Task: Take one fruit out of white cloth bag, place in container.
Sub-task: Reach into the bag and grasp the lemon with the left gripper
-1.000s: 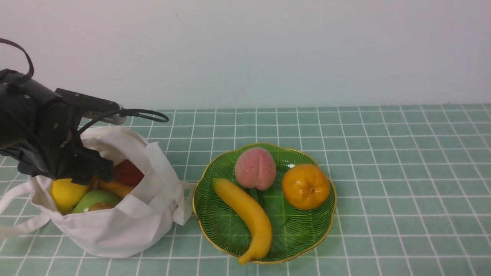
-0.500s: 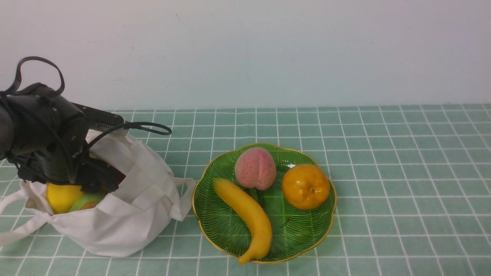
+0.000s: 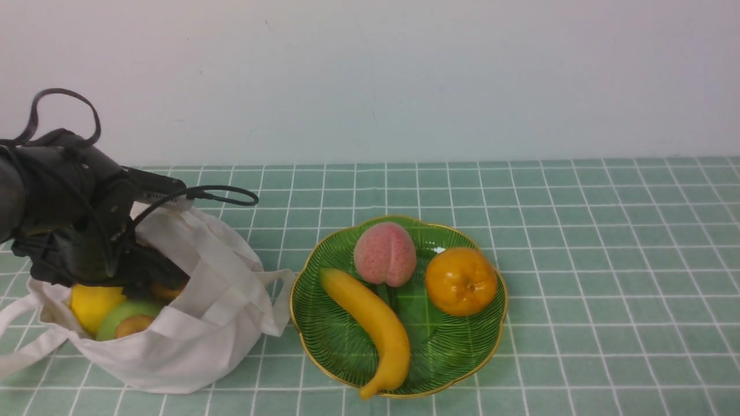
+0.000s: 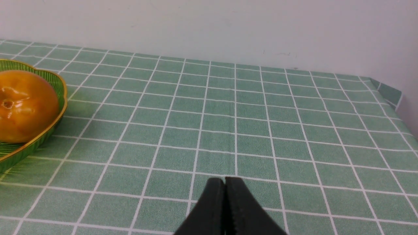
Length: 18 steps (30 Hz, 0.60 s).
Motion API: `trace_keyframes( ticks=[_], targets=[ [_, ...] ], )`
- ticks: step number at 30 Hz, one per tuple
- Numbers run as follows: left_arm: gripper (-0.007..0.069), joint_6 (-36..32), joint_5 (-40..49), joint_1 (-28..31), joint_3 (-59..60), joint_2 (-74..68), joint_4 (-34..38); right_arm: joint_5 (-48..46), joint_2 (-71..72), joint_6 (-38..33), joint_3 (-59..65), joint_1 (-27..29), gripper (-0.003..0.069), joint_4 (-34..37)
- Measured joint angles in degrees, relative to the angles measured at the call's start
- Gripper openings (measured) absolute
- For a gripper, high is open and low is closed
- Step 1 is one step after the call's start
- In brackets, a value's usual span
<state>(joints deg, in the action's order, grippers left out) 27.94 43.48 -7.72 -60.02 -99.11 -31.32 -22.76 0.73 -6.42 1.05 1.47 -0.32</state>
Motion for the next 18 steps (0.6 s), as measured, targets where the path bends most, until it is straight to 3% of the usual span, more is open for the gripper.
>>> trace_keyframes(
  ticks=[13,18],
  targets=[
    [0.0517,-7.1,1.7,-0.5,0.3,12.0,14.0,0.0,0.0,0.0,0.0,0.0,-0.0015,0.0],
    [0.0517,-13.5,1.7,-0.5,0.4,12.7,23.6,0.0,0.0,0.0,0.0,0.0,-0.0015,0.0]
  ],
)
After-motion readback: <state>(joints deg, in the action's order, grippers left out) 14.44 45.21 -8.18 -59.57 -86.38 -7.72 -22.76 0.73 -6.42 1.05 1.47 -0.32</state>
